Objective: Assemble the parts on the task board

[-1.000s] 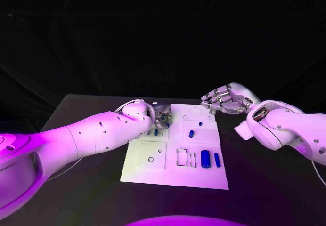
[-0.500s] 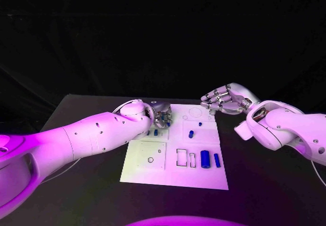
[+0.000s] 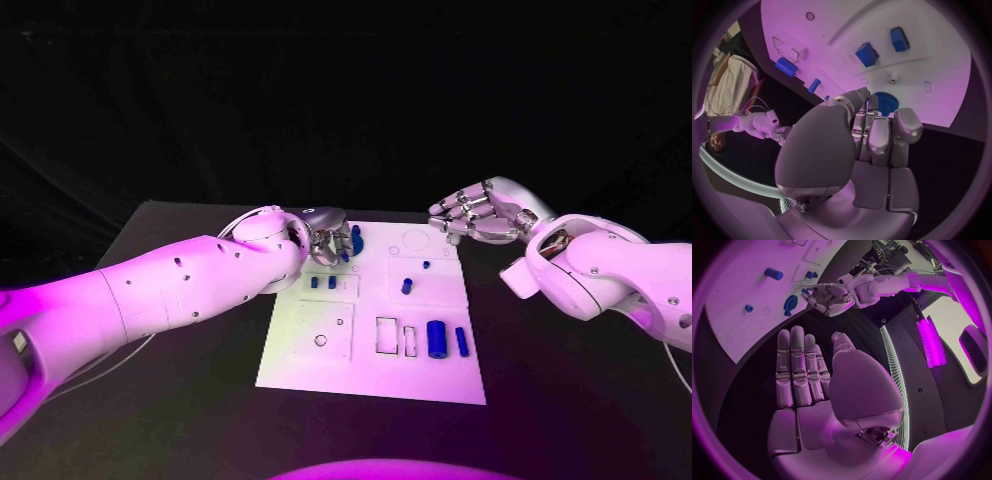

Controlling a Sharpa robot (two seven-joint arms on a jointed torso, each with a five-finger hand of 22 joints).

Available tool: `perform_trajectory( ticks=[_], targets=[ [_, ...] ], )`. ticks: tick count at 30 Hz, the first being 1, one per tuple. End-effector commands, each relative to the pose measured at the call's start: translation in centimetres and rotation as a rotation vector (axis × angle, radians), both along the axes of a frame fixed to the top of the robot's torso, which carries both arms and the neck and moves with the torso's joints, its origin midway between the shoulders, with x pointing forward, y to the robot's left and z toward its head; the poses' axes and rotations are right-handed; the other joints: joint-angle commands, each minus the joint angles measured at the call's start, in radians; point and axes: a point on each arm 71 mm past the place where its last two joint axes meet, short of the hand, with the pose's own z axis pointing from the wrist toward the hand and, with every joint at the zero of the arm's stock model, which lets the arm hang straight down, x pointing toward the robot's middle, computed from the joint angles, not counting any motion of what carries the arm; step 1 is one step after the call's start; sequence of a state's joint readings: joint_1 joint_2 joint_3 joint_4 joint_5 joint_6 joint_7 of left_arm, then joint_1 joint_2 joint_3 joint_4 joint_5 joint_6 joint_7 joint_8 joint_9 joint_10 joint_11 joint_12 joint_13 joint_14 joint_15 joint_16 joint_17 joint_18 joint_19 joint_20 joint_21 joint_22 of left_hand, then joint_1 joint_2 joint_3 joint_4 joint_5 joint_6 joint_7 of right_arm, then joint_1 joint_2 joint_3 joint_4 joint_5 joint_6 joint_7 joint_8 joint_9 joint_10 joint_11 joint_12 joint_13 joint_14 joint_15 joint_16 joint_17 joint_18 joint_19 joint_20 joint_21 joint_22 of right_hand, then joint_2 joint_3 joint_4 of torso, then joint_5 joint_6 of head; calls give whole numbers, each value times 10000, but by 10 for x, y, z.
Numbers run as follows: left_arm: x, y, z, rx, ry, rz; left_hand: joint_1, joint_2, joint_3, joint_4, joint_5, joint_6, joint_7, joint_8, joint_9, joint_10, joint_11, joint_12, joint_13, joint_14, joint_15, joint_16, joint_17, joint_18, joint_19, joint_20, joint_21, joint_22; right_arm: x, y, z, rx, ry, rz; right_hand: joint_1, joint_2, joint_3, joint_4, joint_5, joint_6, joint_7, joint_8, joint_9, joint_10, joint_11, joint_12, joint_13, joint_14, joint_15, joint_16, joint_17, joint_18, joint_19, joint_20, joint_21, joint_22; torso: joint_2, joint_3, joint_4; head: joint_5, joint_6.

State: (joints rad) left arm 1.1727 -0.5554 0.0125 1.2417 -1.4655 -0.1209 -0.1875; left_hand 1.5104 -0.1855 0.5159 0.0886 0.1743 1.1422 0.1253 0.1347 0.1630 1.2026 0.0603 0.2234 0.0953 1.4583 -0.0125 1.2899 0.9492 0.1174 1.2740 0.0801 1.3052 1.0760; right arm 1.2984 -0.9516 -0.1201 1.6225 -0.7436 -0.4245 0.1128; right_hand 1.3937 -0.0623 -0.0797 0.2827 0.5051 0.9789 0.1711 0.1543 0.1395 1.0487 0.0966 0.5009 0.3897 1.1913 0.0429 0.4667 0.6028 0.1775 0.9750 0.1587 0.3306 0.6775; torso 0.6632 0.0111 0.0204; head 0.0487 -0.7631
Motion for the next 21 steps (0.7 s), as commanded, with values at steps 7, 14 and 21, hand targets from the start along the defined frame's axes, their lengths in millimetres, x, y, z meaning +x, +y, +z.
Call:
perform_trajectory(
  ticks=[7,14,21],
  targets=[
    [2,16,-1,15,333,431,-113,-10,15,-18,-16,53,-2,-41,13,57,-13,-54,19,-50,-49,1,-14,-106,49,-36,50,4,0,1,0,-34,-15,149,-31,73,12,-21,53,-3,-14,62,-6,22,9,37,-10,22,5,-44,-13,48,58,32,-42,-10,14,-8,-12,-10,-13],
    [3,22,-3,122,520,585,-205,-21,-11,-6,-19,69,-8,-60,13,67,-15,-101,29,-56,-49,-7,-46,-102,34,-34,36,-17,0,1,-1,-35,-8,160,-31,73,12,-21,53,-3,-14,62,-6,22,9,37,-10,22,5,-44,-13,48,58,32,-42,-10,12,-7,-14,2,-38],
    [4,24,-4,216,632,684,-230,-21,-19,-2,-19,75,-12,-65,13,73,-17,-114,33,-60,-49,-13,-63,-99,23,-33,27,-33,0,1,-1,-37,-3,159,-31,73,12,-21,53,-3,-14,62,-6,22,9,37,-10,22,5,-44,-13,48,58,32,-42,-10,11,8,-26,23,-44]
  ],
)
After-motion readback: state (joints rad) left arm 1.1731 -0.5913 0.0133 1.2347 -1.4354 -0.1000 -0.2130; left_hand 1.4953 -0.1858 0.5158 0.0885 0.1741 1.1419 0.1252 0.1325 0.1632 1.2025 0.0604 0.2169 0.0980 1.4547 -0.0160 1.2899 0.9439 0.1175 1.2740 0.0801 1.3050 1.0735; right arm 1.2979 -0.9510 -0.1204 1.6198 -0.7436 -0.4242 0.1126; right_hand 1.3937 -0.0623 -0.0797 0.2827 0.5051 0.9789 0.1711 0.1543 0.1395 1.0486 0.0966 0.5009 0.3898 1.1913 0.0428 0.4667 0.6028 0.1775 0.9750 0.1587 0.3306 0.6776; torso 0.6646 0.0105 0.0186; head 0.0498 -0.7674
